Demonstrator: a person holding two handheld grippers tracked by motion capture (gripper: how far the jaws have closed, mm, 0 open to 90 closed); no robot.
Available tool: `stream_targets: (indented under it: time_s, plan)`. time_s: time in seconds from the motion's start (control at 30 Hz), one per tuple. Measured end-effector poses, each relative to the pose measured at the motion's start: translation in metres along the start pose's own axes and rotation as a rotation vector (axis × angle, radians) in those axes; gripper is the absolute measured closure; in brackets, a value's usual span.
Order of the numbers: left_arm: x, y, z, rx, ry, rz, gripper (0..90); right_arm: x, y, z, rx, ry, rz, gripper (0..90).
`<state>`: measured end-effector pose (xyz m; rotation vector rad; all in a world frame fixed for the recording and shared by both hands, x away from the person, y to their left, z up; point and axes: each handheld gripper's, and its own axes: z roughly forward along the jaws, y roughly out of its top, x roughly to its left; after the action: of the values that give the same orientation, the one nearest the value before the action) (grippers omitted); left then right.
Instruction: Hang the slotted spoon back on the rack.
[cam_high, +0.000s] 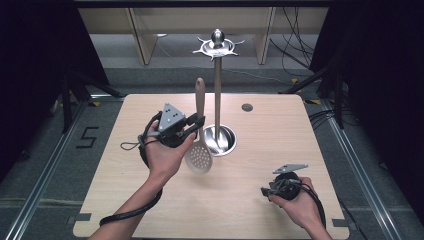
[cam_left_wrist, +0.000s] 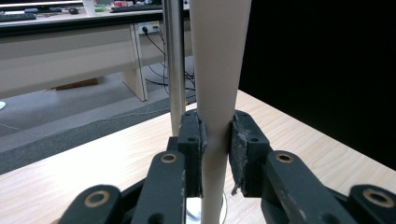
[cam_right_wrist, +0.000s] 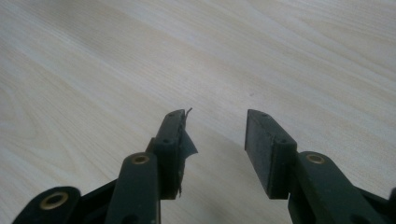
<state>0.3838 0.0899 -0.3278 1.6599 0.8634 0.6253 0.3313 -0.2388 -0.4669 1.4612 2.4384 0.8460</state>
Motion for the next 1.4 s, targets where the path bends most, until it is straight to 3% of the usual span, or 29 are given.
stream_targets:
  time_s: [1.23,1.4]
  plan:
    - [-0.006,0.017,0.015,-0.008,0.029,-0.006,74.8,0.001,0.0,0.001,-0.021,0.003,0.002,58.3]
    - [-0.006,0.019,0.015,-0.013,0.033,-0.009,74.8,0.001,0.001,-0.002,0.011,-0.005,-0.011,58.2]
